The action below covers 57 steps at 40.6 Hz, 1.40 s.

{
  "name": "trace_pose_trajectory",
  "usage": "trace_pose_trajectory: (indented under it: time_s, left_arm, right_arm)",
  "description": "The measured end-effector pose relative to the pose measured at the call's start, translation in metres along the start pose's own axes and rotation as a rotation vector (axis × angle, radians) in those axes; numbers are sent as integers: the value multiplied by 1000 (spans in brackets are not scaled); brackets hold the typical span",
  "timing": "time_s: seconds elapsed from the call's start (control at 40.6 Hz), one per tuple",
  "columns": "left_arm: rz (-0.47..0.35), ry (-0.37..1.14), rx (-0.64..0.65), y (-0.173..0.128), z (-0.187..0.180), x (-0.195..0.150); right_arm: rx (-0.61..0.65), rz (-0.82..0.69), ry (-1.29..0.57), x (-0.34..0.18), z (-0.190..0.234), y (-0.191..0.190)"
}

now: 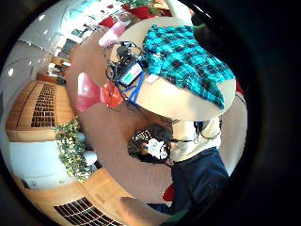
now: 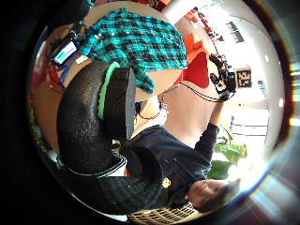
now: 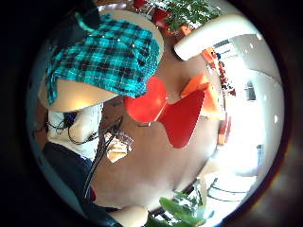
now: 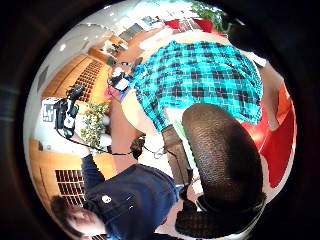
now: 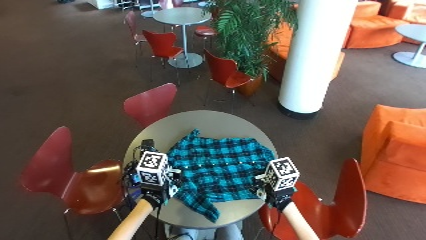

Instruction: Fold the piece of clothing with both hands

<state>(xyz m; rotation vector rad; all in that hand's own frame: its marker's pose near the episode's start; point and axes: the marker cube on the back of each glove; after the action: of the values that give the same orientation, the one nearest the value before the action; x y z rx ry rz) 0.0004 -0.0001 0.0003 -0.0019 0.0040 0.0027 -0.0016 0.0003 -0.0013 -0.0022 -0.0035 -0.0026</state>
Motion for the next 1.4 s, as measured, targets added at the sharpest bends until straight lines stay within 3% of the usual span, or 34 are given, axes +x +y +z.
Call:
trace_pose_trajectory:
  time_s: [0.246,0.518,0.69,0.838,0.986,1.208,1.405]
  left_arm:
    - [12,13,-50,-5,12,-1]
    - [17,19,-50,-10,24,-2]
    - [54,22,-27,18,48,9]
    - [66,-15,-63,29,71,24]
    - [82,13,-113,13,63,47]
    - [29,8,-164,-50,59,65]
    - [26,17,-272,-82,85,85]
  right_arm:
    - [-57,27,-7,4,-8,11]
    - [-89,5,-3,20,14,-6]
    - [-214,-80,-121,6,17,16]
    - [-286,-111,-61,3,24,23]
    - [-322,-58,7,12,21,4]
    - [-325,19,24,32,16,-43]
    - [-371,89,48,46,18,-73]
